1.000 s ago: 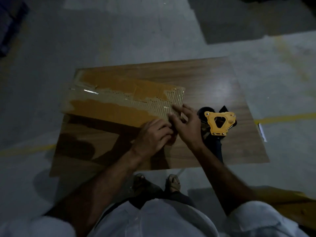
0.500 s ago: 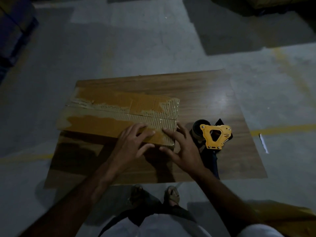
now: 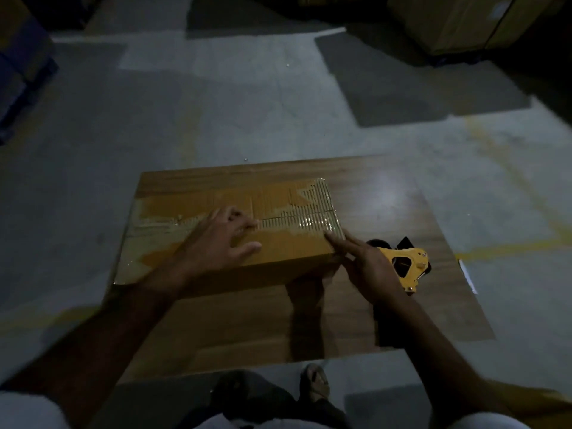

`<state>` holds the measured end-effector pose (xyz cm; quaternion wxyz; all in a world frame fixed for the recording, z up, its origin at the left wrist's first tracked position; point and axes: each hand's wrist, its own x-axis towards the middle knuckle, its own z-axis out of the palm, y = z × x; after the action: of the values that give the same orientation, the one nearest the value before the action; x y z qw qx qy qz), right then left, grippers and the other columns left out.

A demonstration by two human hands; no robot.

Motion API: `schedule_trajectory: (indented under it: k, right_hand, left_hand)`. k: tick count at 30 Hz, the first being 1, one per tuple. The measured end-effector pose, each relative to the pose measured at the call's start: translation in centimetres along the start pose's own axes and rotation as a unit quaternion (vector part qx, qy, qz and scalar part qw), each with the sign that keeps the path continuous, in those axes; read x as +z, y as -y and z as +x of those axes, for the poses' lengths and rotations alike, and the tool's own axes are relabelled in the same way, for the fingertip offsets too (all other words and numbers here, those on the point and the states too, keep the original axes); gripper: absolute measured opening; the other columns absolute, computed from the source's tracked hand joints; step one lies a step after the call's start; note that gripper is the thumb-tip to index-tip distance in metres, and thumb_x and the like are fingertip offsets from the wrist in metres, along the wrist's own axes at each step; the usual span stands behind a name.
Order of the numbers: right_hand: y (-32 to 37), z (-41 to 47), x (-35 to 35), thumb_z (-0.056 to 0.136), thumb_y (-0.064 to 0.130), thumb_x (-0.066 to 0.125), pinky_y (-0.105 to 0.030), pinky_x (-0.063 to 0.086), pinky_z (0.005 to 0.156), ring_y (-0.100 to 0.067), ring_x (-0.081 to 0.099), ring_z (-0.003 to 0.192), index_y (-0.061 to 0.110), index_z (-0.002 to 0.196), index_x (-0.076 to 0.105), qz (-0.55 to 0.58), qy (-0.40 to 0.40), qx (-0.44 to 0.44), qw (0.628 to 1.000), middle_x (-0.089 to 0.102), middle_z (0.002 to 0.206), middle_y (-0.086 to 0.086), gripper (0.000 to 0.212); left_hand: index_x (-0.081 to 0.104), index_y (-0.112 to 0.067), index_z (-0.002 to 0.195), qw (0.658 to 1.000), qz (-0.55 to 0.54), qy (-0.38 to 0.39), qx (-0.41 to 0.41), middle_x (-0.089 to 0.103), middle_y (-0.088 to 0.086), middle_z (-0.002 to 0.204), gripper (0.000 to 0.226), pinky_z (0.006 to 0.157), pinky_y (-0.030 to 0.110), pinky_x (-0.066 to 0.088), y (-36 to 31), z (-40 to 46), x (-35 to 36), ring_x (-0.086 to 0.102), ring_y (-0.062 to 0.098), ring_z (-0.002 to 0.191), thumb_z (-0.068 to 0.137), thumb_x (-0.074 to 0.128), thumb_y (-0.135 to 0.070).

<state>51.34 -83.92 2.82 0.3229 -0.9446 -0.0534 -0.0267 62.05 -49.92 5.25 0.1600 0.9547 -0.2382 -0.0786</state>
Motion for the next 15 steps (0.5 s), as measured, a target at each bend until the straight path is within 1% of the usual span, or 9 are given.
schedule_trajectory:
  k: [1, 2, 4, 5, 7, 9, 10, 12, 15]
  right_hand:
    - [1.1, -0.3, 0.7, 0.099, 0.017, 0.053, -0.019, 0.053, 0.067, -0.024, 0.07, 0.107, 0.042, 0.151, 0.047, -0.046, -0.049, 0.015, 0.998, 0.049, 0.157, -0.006, 0.058]
    - [2.6, -0.6, 1.4, 0.096, 0.011, 0.054, -0.02, 0.051, 0.069, -0.026, 0.068, 0.107, 0.034, 0.149, 0.053, -0.077, -0.102, 0.049, 0.991, 0.055, 0.151, -0.01, 0.058]
    - [6.8, -0.6, 3.5, 0.09, 0.009, 0.063, -0.034, 0.051, 0.092, -0.035, 0.056, 0.127, 0.025, 0.139, 0.064, -0.092, -0.184, 0.152, 0.967, 0.053, 0.148, -0.018, 0.052]
    - [9.4, -0.3, 5.0, 0.089, 0.013, 0.068, -0.044, 0.048, 0.103, -0.04, 0.047, 0.135, 0.024, 0.136, 0.066, -0.09, -0.194, 0.195, 0.957, 0.047, 0.15, -0.021, 0.048]
    - [15.1, 0.9, 8.3, 0.096, 0.036, 0.066, -0.054, 0.033, 0.119, -0.046, 0.026, 0.148, 0.03, 0.139, 0.063, -0.068, -0.158, 0.259, 0.951, 0.026, 0.161, -0.028, 0.044]
    - [19.8, 2.4, 11.2, 0.097, 0.061, 0.057, -0.054, 0.018, 0.126, -0.044, 0.003, 0.156, 0.038, 0.15, 0.05, 0.014, -0.113, 0.327, 0.938, -0.007, 0.168, -0.029, 0.059]
    - [21.5, 3.1, 12.3, 0.094, 0.066, 0.058, -0.054, 0.02, 0.126, -0.046, 0.001, 0.156, 0.04, 0.155, 0.042, 0.061, -0.106, 0.359, 0.925, -0.02, 0.166, -0.028, 0.068]
    - [23.6, 3.7, 14.0, 0.092, 0.065, 0.063, -0.052, 0.034, 0.12, -0.049, 0.018, 0.152, 0.045, 0.162, 0.023, 0.145, -0.114, 0.408, 0.894, -0.024, 0.164, -0.029, 0.084]
    - [24.6, 3.8, 15.9, 0.097, 0.061, 0.059, -0.05, 0.046, 0.11, -0.04, 0.047, 0.135, 0.053, 0.16, -0.004, 0.223, -0.134, 0.414, 0.872, 0.026, 0.16, -0.025, 0.09]
  left_hand:
    - [0.042, -0.054, 0.142, 1.0, 0.006, 0.011, -0.006, 0.034, -0.008, 0.151, 0.066, 0.103, 0.047, 0.044, 1.4, 0.5, -0.8, 0.038, 0.014, 0.13, 0.084, 0.048, -0.084]
    - [0.04, -0.054, 0.145, 1.0, 0.015, 0.022, -0.01, 0.031, -0.006, 0.155, 0.07, 0.106, 0.051, 0.041, 2.6, 1.0, -1.6, 0.037, 0.021, 0.136, 0.083, 0.048, -0.087]
    - [0.034, -0.053, 0.15, 0.998, 0.024, 0.051, -0.009, 0.022, -0.003, 0.163, 0.082, 0.113, 0.057, 0.035, 4.7, 1.9, -2.9, 0.028, 0.028, 0.146, 0.079, 0.046, -0.092]
    - [0.031, -0.053, 0.153, 0.998, 0.023, 0.065, -0.005, 0.018, -0.002, 0.166, 0.086, 0.116, 0.058, 0.031, 5.5, 2.3, -3.4, 0.024, 0.029, 0.149, 0.079, 0.045, -0.093]
    - [0.026, -0.051, 0.157, 0.997, 0.024, 0.076, 0.014, 0.015, 0.002, 0.17, 0.085, 0.12, 0.057, 0.023, 6.9, 2.9, -4.1, 0.02, 0.031, 0.153, 0.083, 0.044, -0.09]
    - [0.022, -0.048, 0.159, 0.997, 0.021, 0.069, 0.03, 0.019, 0.006, 0.17, 0.083, 0.124, 0.053, 0.013, 7.9, 3.7, -4.5, 0.018, 0.031, 0.155, 0.088, 0.041, -0.086]
    - [0.02, -0.046, 0.161, 0.997, 0.015, 0.069, 0.027, 0.022, 0.008, 0.17, 0.083, 0.125, 0.052, 0.012, 8.5, 4.1, -4.7, 0.02, 0.031, 0.155, 0.09, 0.039, -0.085]
    - [0.015, -0.043, 0.163, 0.996, 0.012, 0.087, 0.008, 0.027, 0.01, 0.168, 0.088, 0.124, 0.053, 0.016, 9.4, 4.6, -4.9, 0.025, 0.034, 0.154, 0.089, 0.036, -0.087]
    - [0.017, -0.036, 0.163, 0.995, 0.019, 0.099, 0.01, 0.034, 0.007, 0.166, 0.102, 0.122, 0.055, 0.024, 10.0, 5.0, -4.9, 0.034, 0.035, 0.15, 0.082, 0.033, -0.095]
